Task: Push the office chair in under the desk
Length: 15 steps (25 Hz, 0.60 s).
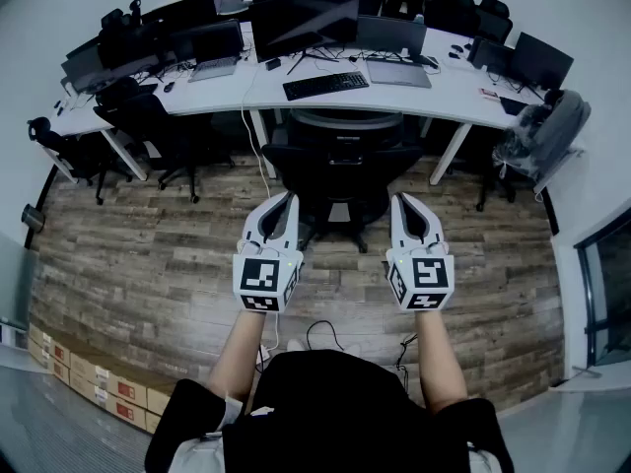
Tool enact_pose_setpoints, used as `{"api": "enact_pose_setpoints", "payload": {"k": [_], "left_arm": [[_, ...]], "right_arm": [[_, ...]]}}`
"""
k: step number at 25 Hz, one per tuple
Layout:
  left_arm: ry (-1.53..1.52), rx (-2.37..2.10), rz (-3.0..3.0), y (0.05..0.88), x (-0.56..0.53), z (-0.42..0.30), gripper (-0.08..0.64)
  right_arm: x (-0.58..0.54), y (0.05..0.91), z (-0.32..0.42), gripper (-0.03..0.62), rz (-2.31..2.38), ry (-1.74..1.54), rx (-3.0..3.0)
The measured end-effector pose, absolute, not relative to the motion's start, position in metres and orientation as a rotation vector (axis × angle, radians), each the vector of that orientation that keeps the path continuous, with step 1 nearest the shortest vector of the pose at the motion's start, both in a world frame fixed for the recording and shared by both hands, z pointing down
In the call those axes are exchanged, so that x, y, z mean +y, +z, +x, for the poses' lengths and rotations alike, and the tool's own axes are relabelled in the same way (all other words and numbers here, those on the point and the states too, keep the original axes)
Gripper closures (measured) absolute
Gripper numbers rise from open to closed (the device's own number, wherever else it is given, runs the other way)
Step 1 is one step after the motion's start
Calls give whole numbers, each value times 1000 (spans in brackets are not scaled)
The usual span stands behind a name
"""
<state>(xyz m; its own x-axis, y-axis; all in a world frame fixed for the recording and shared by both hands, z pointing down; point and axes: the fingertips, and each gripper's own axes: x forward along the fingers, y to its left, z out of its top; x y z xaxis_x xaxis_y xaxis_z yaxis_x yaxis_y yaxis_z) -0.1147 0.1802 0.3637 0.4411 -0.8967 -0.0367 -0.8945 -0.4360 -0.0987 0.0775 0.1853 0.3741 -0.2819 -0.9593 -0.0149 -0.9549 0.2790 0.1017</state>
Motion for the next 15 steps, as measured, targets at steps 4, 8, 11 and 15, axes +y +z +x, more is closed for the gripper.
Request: {"api": "enact_pose_setpoints", "payload": {"k": [4, 8, 11, 15], "left_arm": [[-27, 1608, -2573, 363, 181, -113, 545], [-38, 1604, -2573, 365, 182, -111, 545], [-48, 1608, -2566, 367, 183, -109, 545], [-52, 1621, -2557, 368, 186, -104, 545]], "right_arm": [[186, 375, 77, 568, 1848, -143, -2470], [188, 375, 78, 568, 1849, -129, -2495], [189, 376, 80, 568, 1844, -121, -2506], [192, 379, 85, 568, 1825, -115, -2510]]}}
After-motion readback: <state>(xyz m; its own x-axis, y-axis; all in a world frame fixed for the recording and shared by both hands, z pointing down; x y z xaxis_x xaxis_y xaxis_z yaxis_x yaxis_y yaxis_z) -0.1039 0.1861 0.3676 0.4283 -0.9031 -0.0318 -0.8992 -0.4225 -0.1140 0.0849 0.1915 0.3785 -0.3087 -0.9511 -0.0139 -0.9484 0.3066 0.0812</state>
